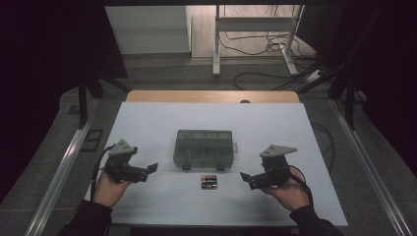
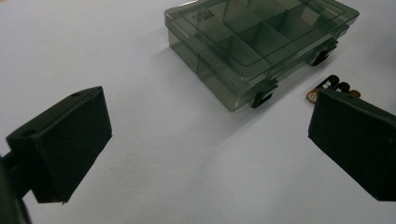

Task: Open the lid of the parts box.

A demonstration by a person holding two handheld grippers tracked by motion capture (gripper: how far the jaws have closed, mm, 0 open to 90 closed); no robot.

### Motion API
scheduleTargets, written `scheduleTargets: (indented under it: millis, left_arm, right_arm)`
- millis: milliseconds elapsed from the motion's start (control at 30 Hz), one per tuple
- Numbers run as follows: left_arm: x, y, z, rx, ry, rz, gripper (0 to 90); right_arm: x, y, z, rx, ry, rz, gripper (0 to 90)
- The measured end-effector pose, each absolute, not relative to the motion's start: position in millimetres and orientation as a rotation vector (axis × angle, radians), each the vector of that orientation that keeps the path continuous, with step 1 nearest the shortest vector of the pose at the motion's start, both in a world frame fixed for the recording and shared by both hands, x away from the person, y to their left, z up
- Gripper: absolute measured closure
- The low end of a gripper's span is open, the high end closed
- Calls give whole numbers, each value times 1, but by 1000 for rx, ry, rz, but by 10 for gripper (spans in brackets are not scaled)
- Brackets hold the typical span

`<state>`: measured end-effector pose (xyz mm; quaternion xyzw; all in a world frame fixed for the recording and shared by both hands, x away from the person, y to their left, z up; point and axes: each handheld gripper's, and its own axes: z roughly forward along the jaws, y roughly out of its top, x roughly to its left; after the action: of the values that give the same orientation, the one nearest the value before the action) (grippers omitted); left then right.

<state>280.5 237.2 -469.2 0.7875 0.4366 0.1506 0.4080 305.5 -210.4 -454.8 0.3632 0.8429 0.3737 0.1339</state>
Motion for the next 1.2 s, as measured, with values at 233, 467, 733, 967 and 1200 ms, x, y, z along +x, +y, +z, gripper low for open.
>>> scheduleTargets:
  millis: [233,467,733,967,1200]
  left_arm:
    - [287,233,-471,1984,1089,392,0]
    - [293,229,-472,1994,1083,387,0]
    - [300,224,-475,2011,1078,375,2]
    - [305,217,-478,2028,1063,381,6]
    - [311,213,-481,2018,1052,365,16]
  right_arm:
    - [313,-203,-455,1069,2461,1067,155]
    - [318,-199,-457,1065,2493,1042,283]
    - [325,-197,-459,1067,2551,1035,502]
    - [331,-192,-463,1057,2603,1032,679]
    - [336,-187,-470,1028,2657,1000,845]
